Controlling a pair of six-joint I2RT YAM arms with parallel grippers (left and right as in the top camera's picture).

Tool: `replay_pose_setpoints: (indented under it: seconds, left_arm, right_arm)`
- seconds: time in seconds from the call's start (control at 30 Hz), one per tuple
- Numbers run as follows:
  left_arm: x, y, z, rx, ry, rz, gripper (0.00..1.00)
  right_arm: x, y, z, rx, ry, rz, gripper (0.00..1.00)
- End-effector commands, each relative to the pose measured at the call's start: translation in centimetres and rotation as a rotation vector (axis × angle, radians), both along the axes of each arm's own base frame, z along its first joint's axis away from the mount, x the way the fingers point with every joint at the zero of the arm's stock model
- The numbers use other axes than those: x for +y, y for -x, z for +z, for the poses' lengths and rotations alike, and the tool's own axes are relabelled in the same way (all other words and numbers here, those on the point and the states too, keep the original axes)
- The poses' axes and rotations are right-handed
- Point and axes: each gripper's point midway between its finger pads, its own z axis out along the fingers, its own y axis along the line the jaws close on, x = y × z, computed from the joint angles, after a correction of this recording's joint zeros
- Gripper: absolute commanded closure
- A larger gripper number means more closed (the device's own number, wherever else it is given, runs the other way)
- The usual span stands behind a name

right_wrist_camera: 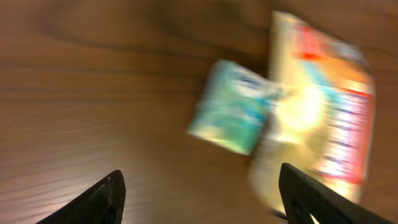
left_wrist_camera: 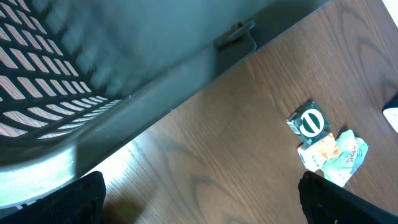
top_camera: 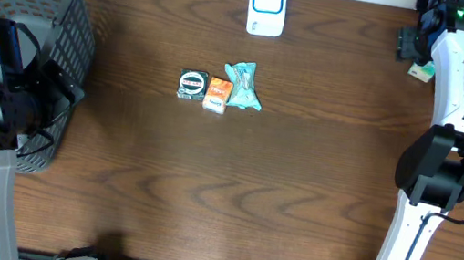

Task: Scan the item barcode
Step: 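Reach the right gripper back to the green wipes pack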

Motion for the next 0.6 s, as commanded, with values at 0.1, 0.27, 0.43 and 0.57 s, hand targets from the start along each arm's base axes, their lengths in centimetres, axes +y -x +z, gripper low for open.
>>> replay_pose_setpoints:
  seconds: [0.1, 0.27, 0.43, 0.57]
  left_arm:
    - [0.2, 0.1, 0.4, -0.011, -0.007, 0.012, 0.03]
    - [0.2, 0.1, 0.4, -0.011, -0.007, 0.012, 0.02]
    - [0.2, 0.1, 0.4, -0.011, -0.007, 0.012, 0.02]
    - [0.2, 0.1, 0.4, -0.011, -0.007, 0.012, 0.02]
  right_arm:
    - [17.5, 2.5, 2.6, 0.041, -0.768, 0.384, 0.27]
    - [23.3, 7.9, 1.9, 0.268, -0.837, 0.415, 0.07]
    - [28.5, 10.2, -0.4, 0.343, -0.756, 0.508, 0.01]
    - [32.7, 12.2, -2.7, 0.379, -0.678, 0.594, 0.01]
